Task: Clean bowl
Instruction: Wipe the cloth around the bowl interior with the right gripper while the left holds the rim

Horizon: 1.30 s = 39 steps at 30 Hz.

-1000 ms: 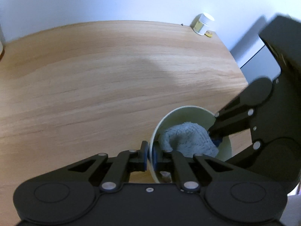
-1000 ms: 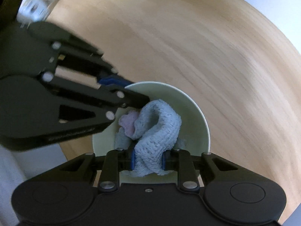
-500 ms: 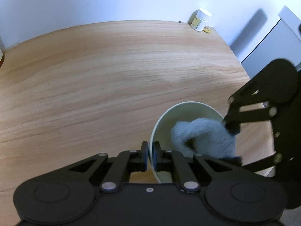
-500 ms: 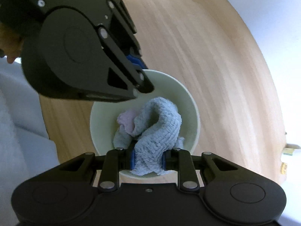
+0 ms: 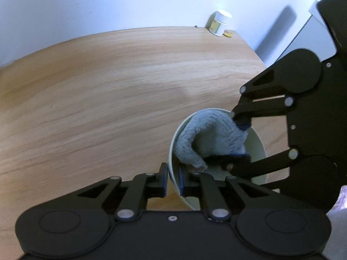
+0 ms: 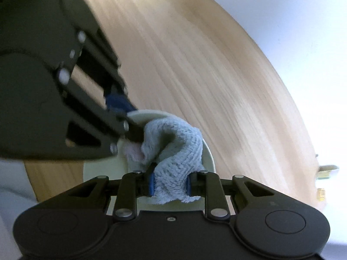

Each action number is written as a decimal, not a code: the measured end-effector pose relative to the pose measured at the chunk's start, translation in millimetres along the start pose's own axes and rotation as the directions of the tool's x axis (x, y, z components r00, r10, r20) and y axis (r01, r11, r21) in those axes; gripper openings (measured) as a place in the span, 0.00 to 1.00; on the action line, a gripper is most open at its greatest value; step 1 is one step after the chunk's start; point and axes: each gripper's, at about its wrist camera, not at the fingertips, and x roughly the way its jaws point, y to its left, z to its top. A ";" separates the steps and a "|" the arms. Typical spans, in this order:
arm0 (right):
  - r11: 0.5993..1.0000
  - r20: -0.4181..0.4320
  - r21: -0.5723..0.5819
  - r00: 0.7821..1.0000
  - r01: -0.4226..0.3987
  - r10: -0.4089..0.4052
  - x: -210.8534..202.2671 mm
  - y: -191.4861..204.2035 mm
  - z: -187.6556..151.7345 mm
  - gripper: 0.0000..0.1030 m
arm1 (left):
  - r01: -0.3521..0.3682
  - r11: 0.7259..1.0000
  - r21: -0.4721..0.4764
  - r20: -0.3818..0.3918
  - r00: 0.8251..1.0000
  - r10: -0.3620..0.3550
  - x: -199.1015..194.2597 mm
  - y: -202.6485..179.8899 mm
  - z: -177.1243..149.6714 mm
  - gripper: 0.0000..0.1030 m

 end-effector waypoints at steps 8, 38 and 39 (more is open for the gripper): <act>0.992 0.060 -0.025 0.991 -0.120 0.122 4.1 5.8 13.5 0.26 | -0.001 1.000 -0.028 0.010 1.000 0.001 -1.9 4.2 -0.3 0.04; 0.995 0.010 0.011 0.995 0.098 -0.099 10.6 52.6 62.7 0.25 | -0.053 0.987 0.153 0.031 0.998 0.049 -3.4 -11.3 -2.8 0.11; 0.995 0.038 0.018 0.995 0.094 -0.095 10.0 53.5 64.1 0.25 | -0.052 0.987 0.153 0.030 0.998 0.048 -3.3 -10.8 -2.7 0.11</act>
